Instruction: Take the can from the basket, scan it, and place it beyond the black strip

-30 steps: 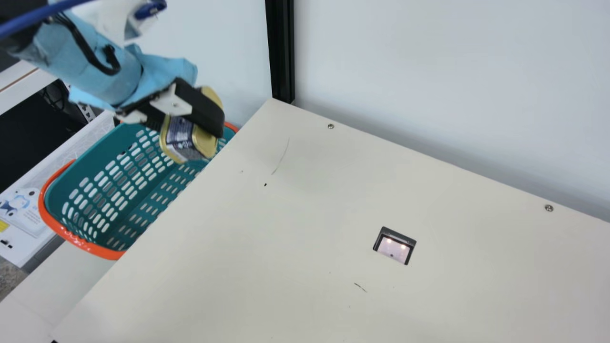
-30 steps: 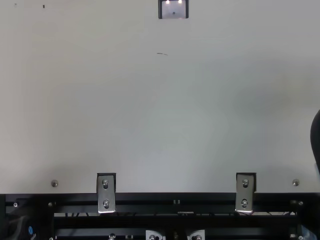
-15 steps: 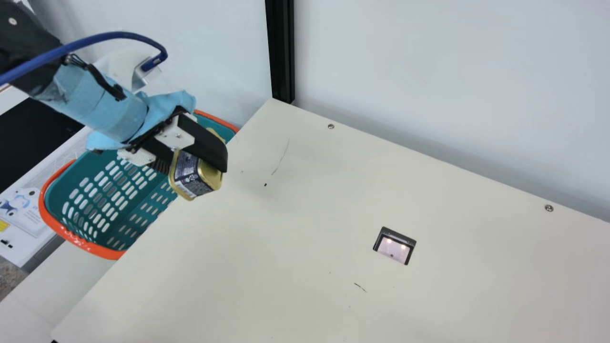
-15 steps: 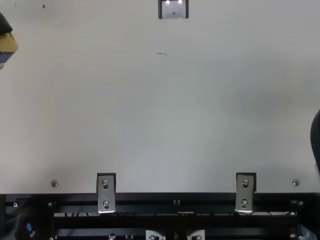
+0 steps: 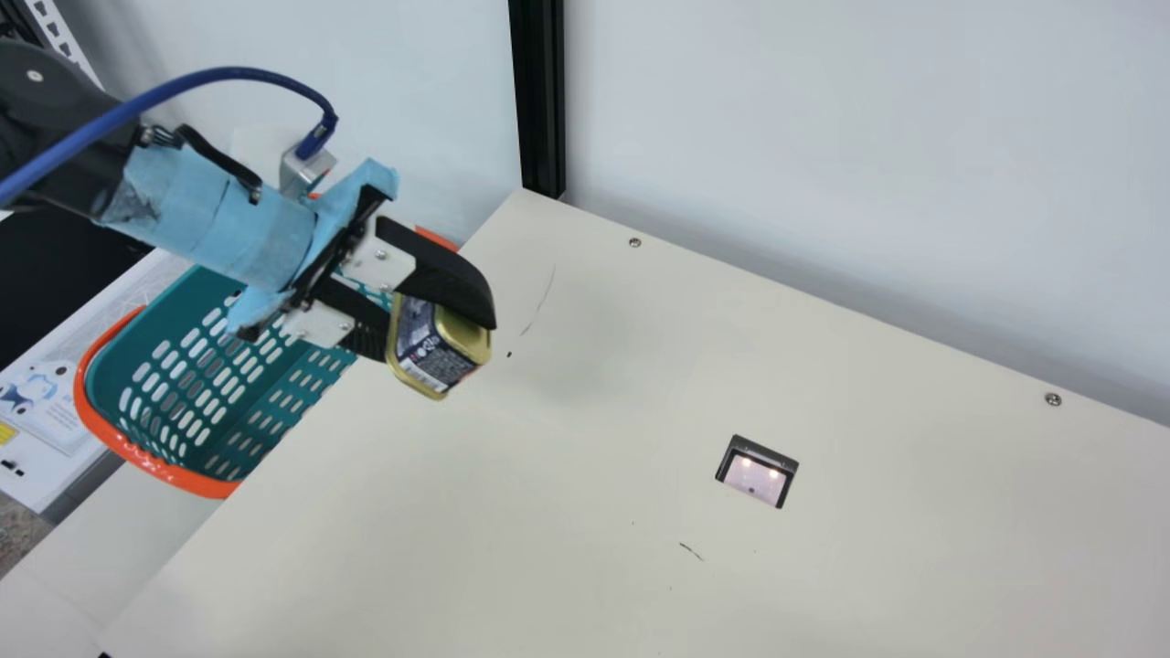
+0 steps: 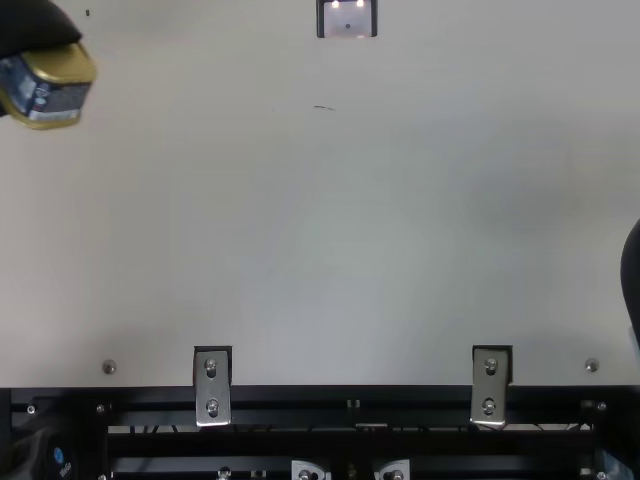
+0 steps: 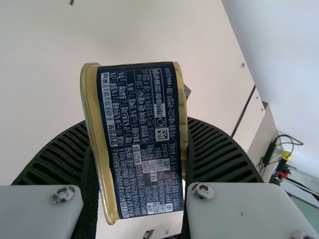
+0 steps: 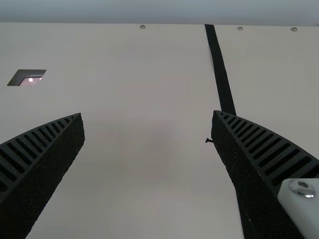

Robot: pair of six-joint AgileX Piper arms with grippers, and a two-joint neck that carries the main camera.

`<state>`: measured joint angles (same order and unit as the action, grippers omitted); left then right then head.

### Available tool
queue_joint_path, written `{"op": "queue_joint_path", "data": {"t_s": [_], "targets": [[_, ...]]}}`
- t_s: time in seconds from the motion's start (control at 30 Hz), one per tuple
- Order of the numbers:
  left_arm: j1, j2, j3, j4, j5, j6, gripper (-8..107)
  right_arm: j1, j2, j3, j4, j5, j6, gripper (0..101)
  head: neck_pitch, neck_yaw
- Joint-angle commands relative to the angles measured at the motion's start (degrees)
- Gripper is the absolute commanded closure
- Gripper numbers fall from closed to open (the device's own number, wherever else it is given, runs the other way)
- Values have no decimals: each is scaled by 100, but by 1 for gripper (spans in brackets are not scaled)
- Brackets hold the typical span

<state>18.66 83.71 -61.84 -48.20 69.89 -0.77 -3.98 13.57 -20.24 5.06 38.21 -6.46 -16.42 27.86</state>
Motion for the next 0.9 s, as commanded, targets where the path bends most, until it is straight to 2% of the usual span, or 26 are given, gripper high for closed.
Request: {"op": "queue_joint_path", "data": {"t_s": [0.0, 0.5, 0.87], "targets": [[-122, -69, 114, -55, 1, -73, 89, 0, 0, 0, 0, 0, 0, 0, -201, 66], [-883, -545, 688, -237, 1, -620, 89, 0, 0, 0, -6, 0, 0, 0, -201, 66], [-864, -690, 644, -246, -8, -801, 89, 0, 0, 0, -6, 0, 0, 0, -201, 66]]}}
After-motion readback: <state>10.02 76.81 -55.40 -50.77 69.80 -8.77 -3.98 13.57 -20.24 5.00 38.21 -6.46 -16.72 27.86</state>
